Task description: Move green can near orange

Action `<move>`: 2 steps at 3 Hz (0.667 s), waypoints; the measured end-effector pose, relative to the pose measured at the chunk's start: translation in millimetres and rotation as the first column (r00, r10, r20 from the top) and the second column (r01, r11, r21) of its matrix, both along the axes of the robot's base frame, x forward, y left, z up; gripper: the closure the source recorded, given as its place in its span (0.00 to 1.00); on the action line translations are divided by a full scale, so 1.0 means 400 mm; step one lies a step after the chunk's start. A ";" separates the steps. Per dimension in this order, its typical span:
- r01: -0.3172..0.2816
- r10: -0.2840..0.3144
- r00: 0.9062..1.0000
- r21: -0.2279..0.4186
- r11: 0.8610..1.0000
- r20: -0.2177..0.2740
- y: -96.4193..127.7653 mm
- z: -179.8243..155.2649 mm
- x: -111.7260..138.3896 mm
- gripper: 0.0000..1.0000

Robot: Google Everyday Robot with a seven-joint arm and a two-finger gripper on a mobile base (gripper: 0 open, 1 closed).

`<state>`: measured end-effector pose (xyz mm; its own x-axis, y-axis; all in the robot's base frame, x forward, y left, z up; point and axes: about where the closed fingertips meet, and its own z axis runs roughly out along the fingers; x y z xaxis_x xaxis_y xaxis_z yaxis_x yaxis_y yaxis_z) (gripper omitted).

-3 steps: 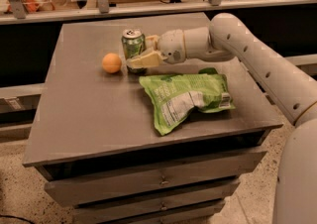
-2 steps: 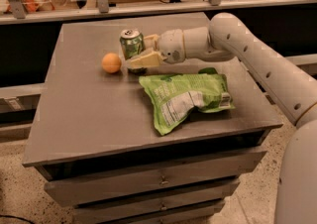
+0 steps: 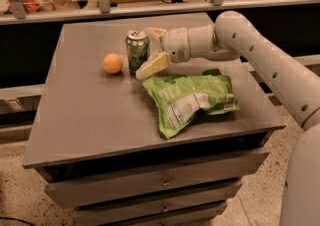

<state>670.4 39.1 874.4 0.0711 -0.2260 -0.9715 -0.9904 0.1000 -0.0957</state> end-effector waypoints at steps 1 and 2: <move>0.034 -0.034 0.999 -0.006 0.999 0.005 -0.051 0.013 0.021 0.00; 0.118 -0.117 0.993 -0.007 0.993 0.021 -0.129 0.033 0.055 0.00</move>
Offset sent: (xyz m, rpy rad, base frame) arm 0.0427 -0.1024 0.0255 -0.0102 -0.0462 -0.2508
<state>692.4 -12.5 887.7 0.0638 -0.2424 -0.9681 -0.9696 0.2146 -0.1176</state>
